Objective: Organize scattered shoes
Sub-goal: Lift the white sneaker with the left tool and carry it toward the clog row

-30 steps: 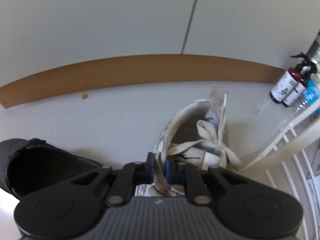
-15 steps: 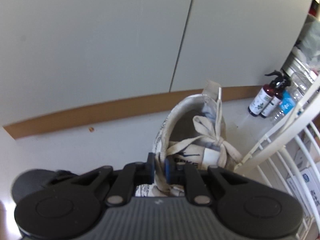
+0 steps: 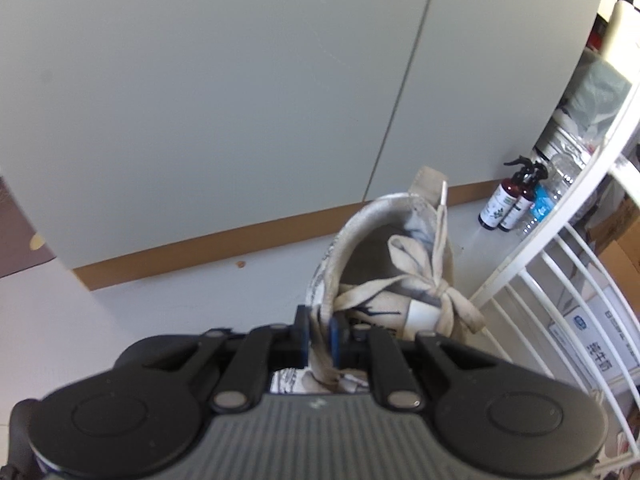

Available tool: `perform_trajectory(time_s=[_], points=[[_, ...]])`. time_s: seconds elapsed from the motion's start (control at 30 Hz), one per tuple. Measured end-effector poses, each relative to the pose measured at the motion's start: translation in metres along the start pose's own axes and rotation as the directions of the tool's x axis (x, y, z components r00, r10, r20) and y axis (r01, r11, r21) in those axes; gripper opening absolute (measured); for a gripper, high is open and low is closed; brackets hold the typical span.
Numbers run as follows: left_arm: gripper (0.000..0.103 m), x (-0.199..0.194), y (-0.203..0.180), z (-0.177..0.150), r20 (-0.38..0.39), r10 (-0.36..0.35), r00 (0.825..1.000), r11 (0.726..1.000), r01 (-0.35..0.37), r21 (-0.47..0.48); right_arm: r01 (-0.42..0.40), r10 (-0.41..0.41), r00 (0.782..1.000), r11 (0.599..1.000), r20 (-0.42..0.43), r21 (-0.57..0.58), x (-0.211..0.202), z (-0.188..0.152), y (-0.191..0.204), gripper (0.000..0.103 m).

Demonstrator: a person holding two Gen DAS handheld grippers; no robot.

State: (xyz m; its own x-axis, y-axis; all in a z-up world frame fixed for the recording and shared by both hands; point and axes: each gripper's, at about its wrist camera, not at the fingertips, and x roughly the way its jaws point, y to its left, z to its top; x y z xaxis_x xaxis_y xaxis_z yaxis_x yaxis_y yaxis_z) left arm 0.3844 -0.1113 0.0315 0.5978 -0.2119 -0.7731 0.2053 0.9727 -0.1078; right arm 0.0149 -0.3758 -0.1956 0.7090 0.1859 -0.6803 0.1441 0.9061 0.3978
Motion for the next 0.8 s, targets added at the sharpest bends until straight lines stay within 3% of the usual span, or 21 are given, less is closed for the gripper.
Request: perform_trajectory(time_s=[0.2, 0.5, 0.8], points=[[0.009, -0.049, 0.034, -0.016, 0.014, -0.012, 1.000, 0.999, 0.012, -0.050, -0.012, 0.012, 1.000, 1.000, -0.004, -0.013, 0.001, -0.001, 0.007, 0.076], [0.010, -0.085, 0.084, -0.051, 0.041, -0.060, 0.997, 0.991, 0.065, -0.116, -0.011, 0.010, 1.000, 0.999, -0.021, -0.032, 0.005, -0.004, 0.015, 0.076], [0.010, -0.092, 0.135, -0.111, 0.000, -0.014, 1.000, 0.978, 0.014, -0.207, -0.010, 0.007, 0.999, 0.998, -0.053, -0.064, 0.014, -0.009, 0.024, 0.076]])
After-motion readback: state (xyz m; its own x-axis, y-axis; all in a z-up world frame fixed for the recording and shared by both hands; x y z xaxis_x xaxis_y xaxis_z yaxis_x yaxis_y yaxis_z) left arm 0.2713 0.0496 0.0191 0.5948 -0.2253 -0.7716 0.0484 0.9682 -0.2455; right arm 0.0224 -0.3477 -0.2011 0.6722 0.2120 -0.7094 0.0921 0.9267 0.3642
